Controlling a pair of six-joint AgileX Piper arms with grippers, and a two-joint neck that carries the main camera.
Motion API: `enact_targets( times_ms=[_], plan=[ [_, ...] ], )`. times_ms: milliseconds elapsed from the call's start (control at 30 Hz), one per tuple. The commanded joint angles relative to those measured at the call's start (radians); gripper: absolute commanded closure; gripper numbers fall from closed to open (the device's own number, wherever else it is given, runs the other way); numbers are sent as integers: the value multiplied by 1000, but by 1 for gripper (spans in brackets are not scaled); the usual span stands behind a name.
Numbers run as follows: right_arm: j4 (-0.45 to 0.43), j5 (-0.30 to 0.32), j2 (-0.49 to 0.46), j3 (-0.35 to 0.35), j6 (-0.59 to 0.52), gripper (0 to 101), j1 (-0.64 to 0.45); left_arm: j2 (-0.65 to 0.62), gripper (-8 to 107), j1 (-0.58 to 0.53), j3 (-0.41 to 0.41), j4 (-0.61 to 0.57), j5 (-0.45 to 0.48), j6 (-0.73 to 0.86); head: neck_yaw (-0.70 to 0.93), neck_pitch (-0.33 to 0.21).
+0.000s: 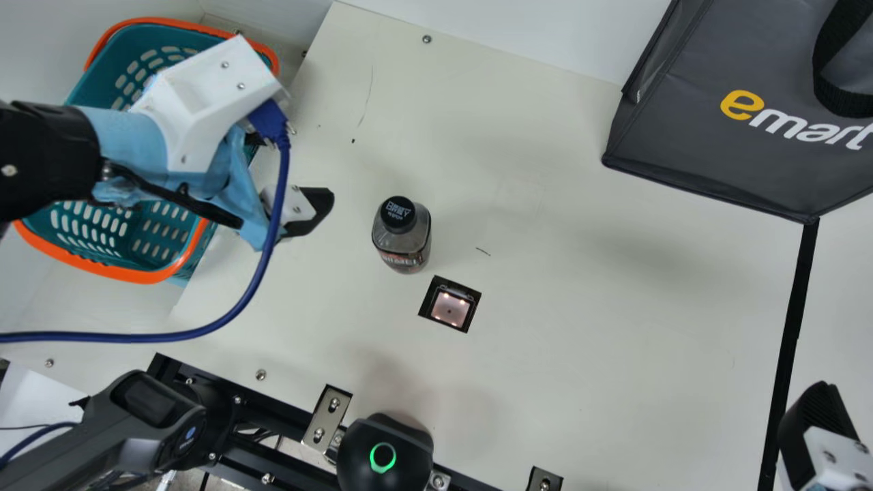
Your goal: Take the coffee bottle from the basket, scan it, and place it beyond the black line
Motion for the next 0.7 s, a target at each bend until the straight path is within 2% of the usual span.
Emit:
enact_targets(
  times_ms=[0, 667],
  plan=[
    [0, 0, 0, 0, 0, 10, 0, -5, 9, 29, 4, -3, -1, 2, 2, -27],
    [0, 0, 0, 0, 0, 10, 0, -54, 9, 251, 20, -7, -1, 56, 2, -27]
  ],
)
